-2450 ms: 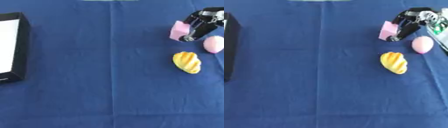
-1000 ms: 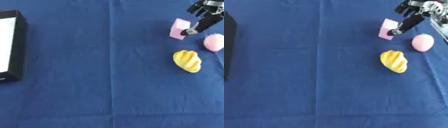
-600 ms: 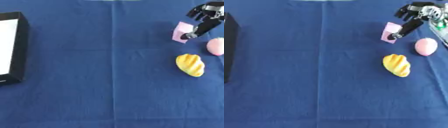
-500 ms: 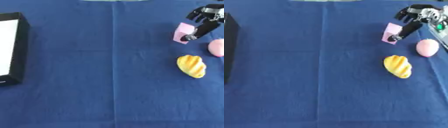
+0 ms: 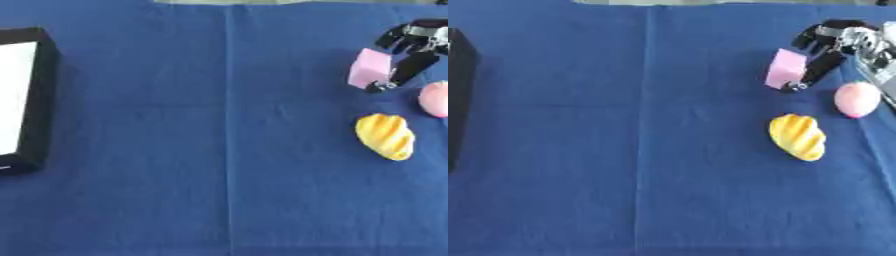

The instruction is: Pick up the objects with one hand, pass them to the other hand, and then place them into the box on the other side of the table.

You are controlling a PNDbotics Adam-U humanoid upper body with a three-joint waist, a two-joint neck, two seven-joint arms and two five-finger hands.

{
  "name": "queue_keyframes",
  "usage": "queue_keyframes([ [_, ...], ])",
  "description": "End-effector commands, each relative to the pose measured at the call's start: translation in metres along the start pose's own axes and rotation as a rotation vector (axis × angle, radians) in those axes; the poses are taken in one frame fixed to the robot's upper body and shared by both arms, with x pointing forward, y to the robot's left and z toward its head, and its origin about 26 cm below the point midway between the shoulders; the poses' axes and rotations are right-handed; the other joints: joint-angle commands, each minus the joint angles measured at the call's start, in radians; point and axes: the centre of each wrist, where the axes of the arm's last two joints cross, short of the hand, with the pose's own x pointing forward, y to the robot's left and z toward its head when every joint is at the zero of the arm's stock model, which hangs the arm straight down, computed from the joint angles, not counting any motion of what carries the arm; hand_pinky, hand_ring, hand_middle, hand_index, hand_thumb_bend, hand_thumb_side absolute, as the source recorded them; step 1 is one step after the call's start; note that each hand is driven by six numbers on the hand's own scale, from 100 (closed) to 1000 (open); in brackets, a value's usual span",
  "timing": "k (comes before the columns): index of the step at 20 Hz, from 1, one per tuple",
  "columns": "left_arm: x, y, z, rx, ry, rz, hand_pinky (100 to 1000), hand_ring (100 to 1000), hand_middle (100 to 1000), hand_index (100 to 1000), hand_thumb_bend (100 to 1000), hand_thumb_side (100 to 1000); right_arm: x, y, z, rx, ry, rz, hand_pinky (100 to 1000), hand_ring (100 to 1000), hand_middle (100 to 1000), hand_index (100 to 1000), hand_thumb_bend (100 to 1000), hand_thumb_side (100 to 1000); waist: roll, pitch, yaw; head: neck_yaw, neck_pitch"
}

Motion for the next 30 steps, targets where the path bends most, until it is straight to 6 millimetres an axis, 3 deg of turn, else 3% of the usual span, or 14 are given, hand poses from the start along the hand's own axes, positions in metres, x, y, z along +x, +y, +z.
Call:
queue_keyframes([
  [1, 0.011, 0.002, -0.005, -0.002, -0.039, -0.003, 634, 572, 601, 763, 100, 792, -0.005, -0.013, 0.004, -0.032, 0.020, 0.011, 903, 872, 853, 889, 596, 225, 0.001, -0.016, 0.003, -0.003, -0.014],
  [10, 0.010, 0.003, -0.005, 0.000, -0.035, -0.004, 635, 572, 601, 763, 100, 793, -0.006, -0.010, 0.002, -0.040, 0.030, -0.033, 897, 870, 821, 862, 515, 247, 0.001, -0.014, 0.005, -0.003, -0.007],
  [20, 0.010, 0.003, -0.005, 0.000, -0.033, -0.006, 637, 572, 601, 764, 100, 791, -0.007, -0.009, 0.002, -0.038, 0.036, -0.038, 894, 854, 786, 829, 433, 118, -0.001, -0.016, 0.008, 0.000, -0.003],
  [26, 0.011, 0.003, -0.005, -0.004, -0.039, -0.009, 638, 573, 601, 764, 100, 782, -0.002, -0.009, 0.005, -0.091, 0.007, -0.057, 840, 762, 614, 648, 398, 100, -0.002, -0.025, 0.007, 0.001, 0.005],
  [30, 0.012, 0.004, -0.006, -0.008, -0.043, -0.014, 639, 573, 601, 763, 100, 775, 0.004, -0.010, 0.010, -0.149, -0.020, -0.085, 809, 720, 564, 584, 385, 100, -0.002, -0.037, 0.003, 0.001, 0.015],
])
